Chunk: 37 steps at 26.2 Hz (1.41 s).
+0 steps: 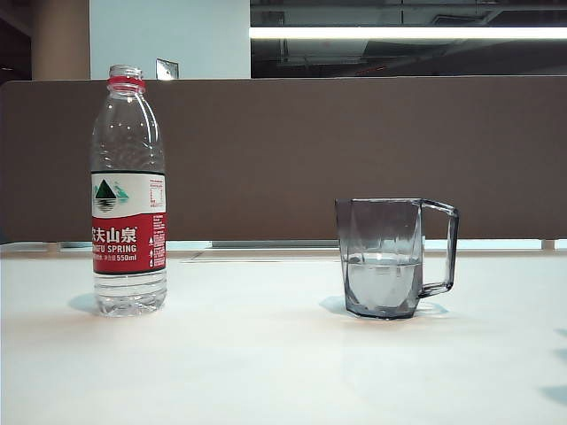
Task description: Pick up the mineral water bottle with the left hand on the table and pour water into the mug until it's half full.
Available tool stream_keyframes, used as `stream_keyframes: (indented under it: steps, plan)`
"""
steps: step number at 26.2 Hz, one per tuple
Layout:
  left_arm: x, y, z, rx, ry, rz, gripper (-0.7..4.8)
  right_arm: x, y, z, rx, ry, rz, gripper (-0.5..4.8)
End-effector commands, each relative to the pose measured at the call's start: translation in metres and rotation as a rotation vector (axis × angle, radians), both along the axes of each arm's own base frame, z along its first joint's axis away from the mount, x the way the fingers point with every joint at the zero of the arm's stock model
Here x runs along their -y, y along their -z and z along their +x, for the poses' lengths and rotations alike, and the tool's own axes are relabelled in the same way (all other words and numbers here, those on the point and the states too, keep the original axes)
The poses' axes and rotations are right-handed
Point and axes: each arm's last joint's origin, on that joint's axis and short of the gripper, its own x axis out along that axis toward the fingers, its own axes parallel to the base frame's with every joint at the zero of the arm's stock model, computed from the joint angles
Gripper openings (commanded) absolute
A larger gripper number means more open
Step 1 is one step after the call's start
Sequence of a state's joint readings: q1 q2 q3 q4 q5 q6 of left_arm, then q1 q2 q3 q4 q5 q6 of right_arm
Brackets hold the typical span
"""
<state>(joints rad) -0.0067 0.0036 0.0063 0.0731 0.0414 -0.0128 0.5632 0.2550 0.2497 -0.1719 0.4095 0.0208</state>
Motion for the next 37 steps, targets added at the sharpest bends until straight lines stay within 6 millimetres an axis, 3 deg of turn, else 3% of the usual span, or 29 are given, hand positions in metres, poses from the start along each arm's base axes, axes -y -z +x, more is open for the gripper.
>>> stream_keyframes:
  steps: [1,8,18,27,31,37]
  plan:
    - [0.0,-0.002,0.0,0.014,0.005,0.005,-0.05,0.014,0.002,0.001,0.114,0.026,-0.009,-0.01]
    - [0.0,-0.002,0.0,0.014,0.005,0.005,-0.05,0.036,0.014,-0.004,0.252,0.142,-0.027,-0.01]
    - [0.0,-0.002,0.0,0.014,0.005,0.005,-0.05,0.04,0.042,0.004,0.235,0.201,-0.035,-0.01]
    - [0.0,-0.002,0.0,0.014,0.005,0.005,-0.05,0.045,0.043,0.004,0.226,0.25,-0.037,-0.01]
    - [0.0,-0.002,0.0,0.014,0.005,0.005,-0.05,0.046,0.043,0.004,0.221,0.268,0.046,-0.01]
    - [0.0,-0.002,0.0,0.014,0.005,0.005,-0.05,0.044,0.043,0.005,0.217,0.191,0.047,-0.01]
